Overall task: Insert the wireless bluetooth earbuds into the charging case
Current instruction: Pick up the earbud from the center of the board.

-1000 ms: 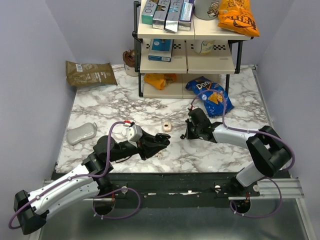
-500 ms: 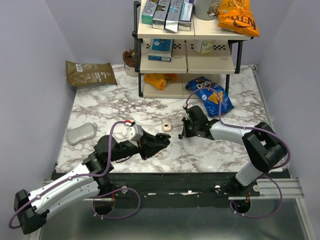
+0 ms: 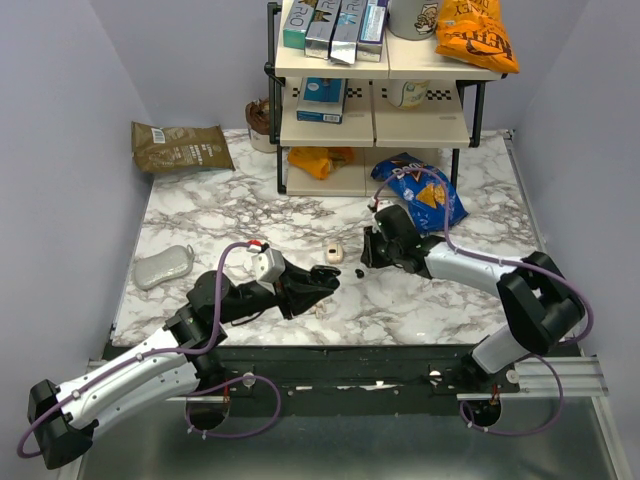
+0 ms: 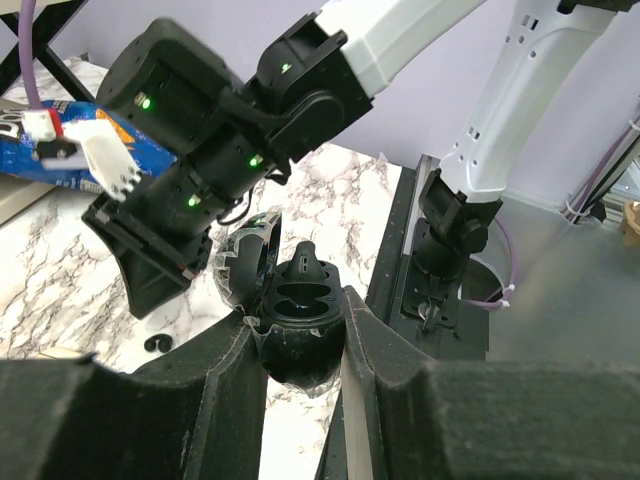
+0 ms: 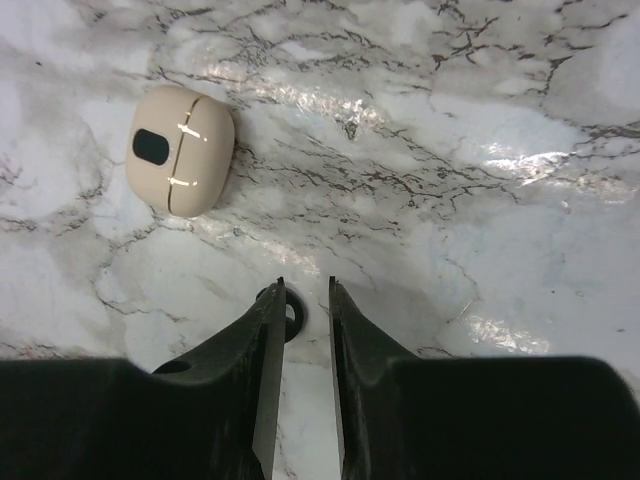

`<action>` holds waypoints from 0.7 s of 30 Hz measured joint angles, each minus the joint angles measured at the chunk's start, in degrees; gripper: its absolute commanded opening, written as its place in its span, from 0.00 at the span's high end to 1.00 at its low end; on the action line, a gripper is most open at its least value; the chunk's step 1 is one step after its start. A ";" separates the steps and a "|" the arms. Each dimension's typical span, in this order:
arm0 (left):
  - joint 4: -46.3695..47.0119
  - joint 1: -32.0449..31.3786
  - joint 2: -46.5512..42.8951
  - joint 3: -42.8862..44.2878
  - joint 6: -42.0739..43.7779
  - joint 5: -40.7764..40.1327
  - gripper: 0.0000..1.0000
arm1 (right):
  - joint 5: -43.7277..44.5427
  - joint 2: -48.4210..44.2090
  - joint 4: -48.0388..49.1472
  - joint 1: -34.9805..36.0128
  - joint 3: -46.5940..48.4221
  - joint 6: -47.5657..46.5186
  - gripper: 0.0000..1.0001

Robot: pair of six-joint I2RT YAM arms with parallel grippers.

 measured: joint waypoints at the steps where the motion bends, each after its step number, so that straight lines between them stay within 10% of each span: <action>1: 0.00 0.00 -0.11 0.00 0.00 -0.02 1.00 | 0.11 -0.87 -0.04 0.00 0.00 -0.04 0.64; 21: 0.00 -0.37 -0.13 0.00 0.00 -0.04 1.00 | -3.78 -1.09 -1.38 0.00 -1.01 -1.53 0.51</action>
